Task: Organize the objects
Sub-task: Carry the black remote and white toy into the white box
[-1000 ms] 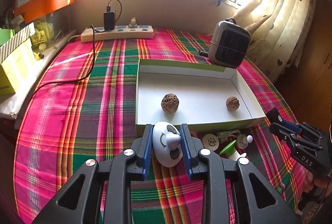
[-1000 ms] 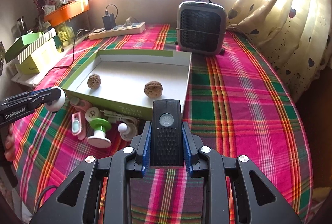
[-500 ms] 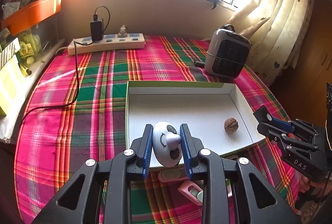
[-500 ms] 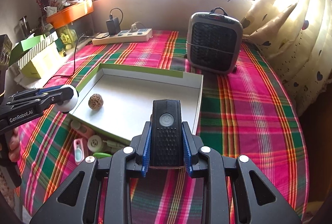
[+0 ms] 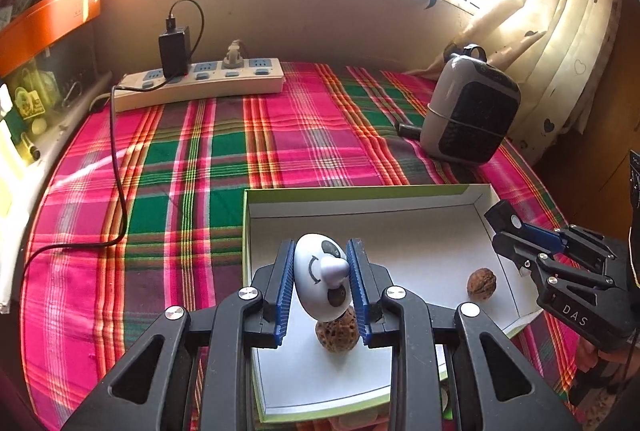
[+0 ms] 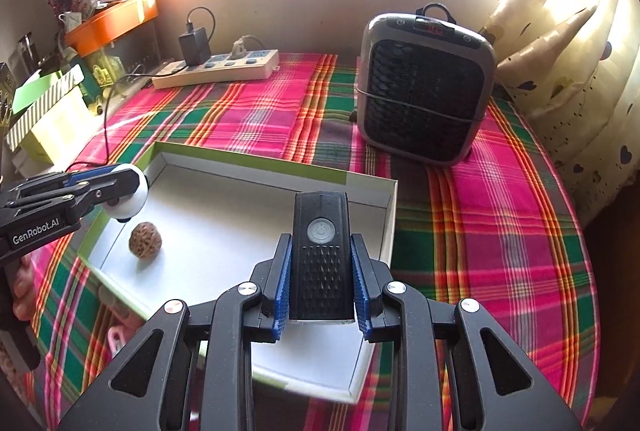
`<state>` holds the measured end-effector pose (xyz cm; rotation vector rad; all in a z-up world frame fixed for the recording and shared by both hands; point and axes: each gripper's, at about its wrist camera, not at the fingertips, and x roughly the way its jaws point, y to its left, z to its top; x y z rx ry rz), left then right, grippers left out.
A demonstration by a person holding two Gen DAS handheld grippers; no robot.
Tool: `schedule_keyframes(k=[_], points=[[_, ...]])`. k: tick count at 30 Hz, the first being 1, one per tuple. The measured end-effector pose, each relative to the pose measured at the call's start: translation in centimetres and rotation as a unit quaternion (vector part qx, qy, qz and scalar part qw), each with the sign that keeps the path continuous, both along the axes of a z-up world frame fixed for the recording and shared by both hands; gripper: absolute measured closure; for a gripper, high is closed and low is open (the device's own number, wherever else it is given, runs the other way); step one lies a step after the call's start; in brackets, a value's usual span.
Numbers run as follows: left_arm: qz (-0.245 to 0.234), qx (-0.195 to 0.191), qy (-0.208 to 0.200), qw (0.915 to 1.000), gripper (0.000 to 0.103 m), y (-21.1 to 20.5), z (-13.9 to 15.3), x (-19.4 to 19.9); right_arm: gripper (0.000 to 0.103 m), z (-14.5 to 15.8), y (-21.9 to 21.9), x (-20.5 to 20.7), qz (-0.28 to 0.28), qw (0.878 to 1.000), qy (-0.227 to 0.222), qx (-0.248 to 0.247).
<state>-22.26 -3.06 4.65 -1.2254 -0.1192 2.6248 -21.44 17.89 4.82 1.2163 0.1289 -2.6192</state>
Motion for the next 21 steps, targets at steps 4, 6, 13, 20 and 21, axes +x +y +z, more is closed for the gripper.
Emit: schedule_keyframes(k=[4, 6, 13, 20, 21], points=[[-0.003, 0.0, -0.007, 1.0, 0.079, 0.2, -0.6, -1.2, 0.075, -0.7, -0.1, -1.2, 0.003, 1.0, -0.012, -0.002], [-0.002, 0.002, -0.009, 1.0, 0.079, 0.3, -0.8, -1.6, 0.075, -1.1, -0.1, -1.8, 0.003, 1.0, -0.016, -0.003], [-0.007, -0.013, -0.014, 0.9998, 0.079, 0.8, -1.6, -2.7, 0.075, -1.9, -0.4, -3.0, 0.008, 1.0, -0.024, 0.001], [-0.011, -0.023, -0.015, 0.9996, 0.079, 1.1, -2.0, -3.0, 0.075, -2.5, -0.6, -3.3, 0.01, 1.0, -0.029, 0.007], [-0.009, -0.025, -0.016, 0.9995, 0.079, 1.1, -2.1, -3.1, 0.075, -2.5, -0.6, -3.3, 0.01, 1.0, -0.028, 0.008]])
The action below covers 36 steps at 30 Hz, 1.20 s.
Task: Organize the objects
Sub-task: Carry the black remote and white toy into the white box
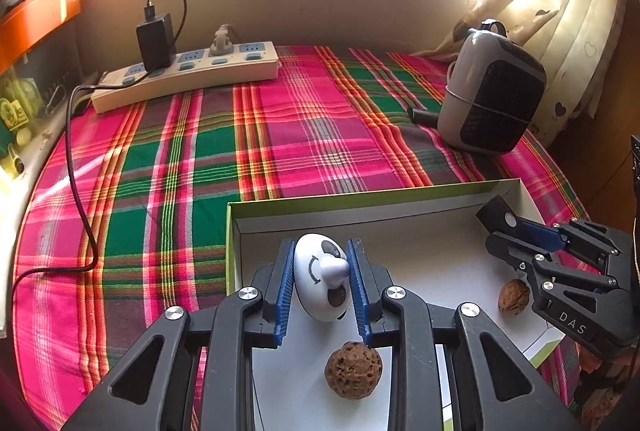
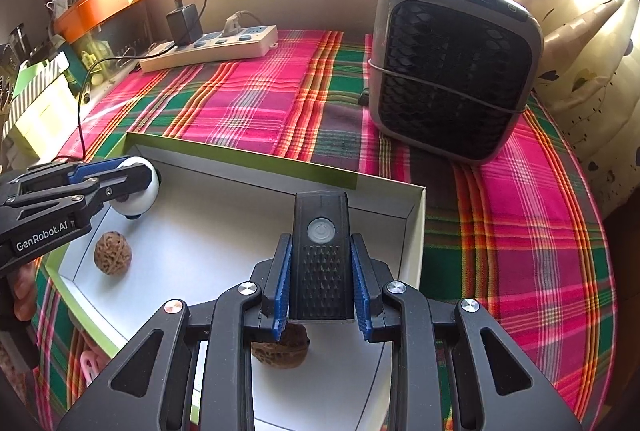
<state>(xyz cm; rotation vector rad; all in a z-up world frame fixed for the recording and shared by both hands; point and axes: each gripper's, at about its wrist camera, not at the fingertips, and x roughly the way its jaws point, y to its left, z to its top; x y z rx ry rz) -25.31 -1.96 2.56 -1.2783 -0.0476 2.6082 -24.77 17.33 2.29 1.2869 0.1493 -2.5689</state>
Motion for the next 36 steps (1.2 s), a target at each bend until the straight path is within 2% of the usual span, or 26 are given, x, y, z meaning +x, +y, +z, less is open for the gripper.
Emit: schedule_keyframes(k=[36], points=[[0.004, -0.003, -0.008, 1.0, 0.076, -0.06, -0.76, -0.44, 0.075, -0.69, -0.16, -0.45, -0.002, 1.0, 0.0, 0.012]])
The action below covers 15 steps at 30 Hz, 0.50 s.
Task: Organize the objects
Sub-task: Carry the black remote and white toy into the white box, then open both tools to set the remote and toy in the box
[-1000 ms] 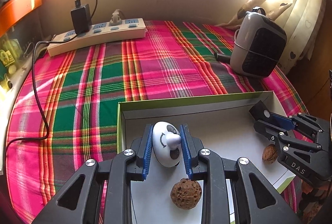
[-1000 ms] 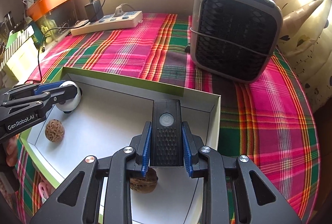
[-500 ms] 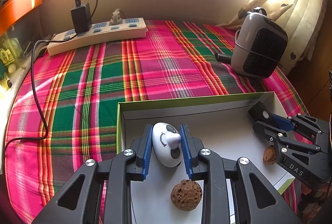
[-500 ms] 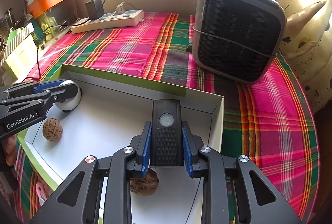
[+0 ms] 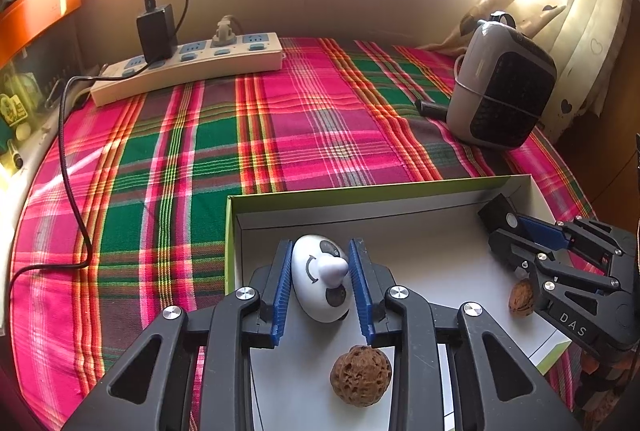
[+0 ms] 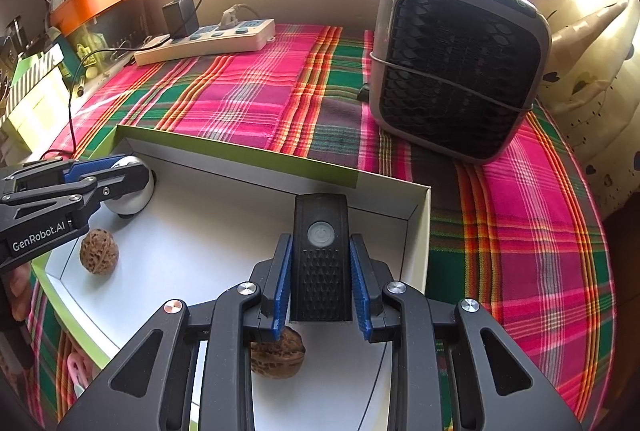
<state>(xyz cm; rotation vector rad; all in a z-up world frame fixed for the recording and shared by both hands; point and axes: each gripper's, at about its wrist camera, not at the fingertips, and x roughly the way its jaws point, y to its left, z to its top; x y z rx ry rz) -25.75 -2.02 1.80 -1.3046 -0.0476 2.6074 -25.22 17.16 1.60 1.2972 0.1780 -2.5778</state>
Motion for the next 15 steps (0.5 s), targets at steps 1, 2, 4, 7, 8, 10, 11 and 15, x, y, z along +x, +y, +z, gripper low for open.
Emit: schedule_keyframes(k=[1, 2, 4, 7, 8, 10, 11, 15], points=[[0.0, 0.0, 0.0, 1.0, 0.076, -0.03, -0.02, -0.02, 0.075, 0.01, 0.0, -0.04, -0.001, 1.0, 0.0, -0.001], [0.0, 0.0, 0.0, 1.0, 0.076, -0.01, -0.01, -0.01, 0.075, 0.02, -0.02, -0.08, -0.001, 1.0, 0.0, -0.002], [-0.001, 0.0, 0.0, 1.0, 0.076, -0.03, -0.03, -0.02, 0.075, 0.02, -0.04, -0.07, -0.002, 1.0, 0.0, -0.001], [-0.001, 0.0, 0.001, 1.0, 0.075, -0.04, -0.03, 0.01, 0.075, 0.07, -0.04, -0.04, -0.003, 1.0, 0.001, -0.002], [-0.001, 0.0, 0.001, 1.0, 0.074, -0.04, -0.03, 0.01, 0.075, 0.08, -0.02, 0.0, -0.003, 1.0, 0.001, -0.003], [-0.001, 0.0, 0.002, 1.0, 0.072, -0.02, -0.02, 0.02, 0.074, 0.1, -0.02, 0.01, -0.004, 1.0, 0.001, -0.004], [-0.001, 0.0, 0.003, 1.0, 0.072, -0.01, -0.01, 0.05, 0.073, 0.11, -0.03, 0.07, -0.003, 1.0, 0.001, -0.004], [0.001, -0.002, 0.006, 1.0, 0.067, -0.04, 0.19, 0.15, 0.063, 0.28, -0.17, 0.24, -0.001, 1.0, 0.004, -0.004]])
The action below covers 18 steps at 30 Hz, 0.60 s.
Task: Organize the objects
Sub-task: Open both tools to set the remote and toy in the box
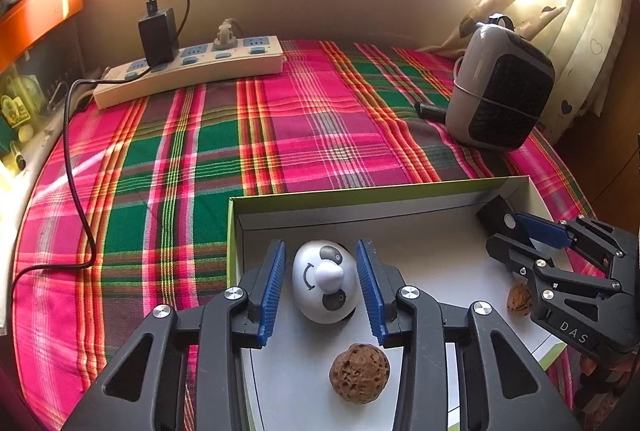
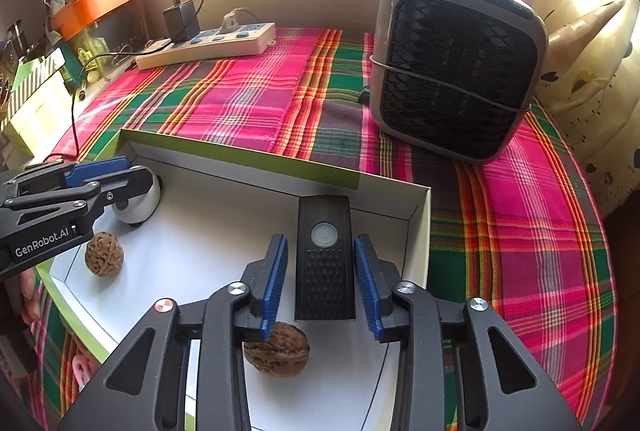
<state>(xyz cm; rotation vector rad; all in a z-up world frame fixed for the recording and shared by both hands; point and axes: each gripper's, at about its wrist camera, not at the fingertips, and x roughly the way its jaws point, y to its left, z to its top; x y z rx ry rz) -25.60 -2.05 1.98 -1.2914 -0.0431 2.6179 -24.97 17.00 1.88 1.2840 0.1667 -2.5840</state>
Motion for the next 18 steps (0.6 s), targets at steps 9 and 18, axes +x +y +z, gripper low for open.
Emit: schedule_keyframes(k=[9, 18], points=[[0.009, 0.005, 0.007, 0.9999, 0.065, -0.5, 0.7, 0.8, 0.057, 0.3, 0.1, 0.4, -0.007, 1.0, 0.004, -0.002], [0.01, 0.013, 0.017, 0.9997, 0.064, -0.7, 1.5, 2.8, 0.056, 1.3, 0.0, 1.6, -0.008, 1.0, 0.019, -0.006]])
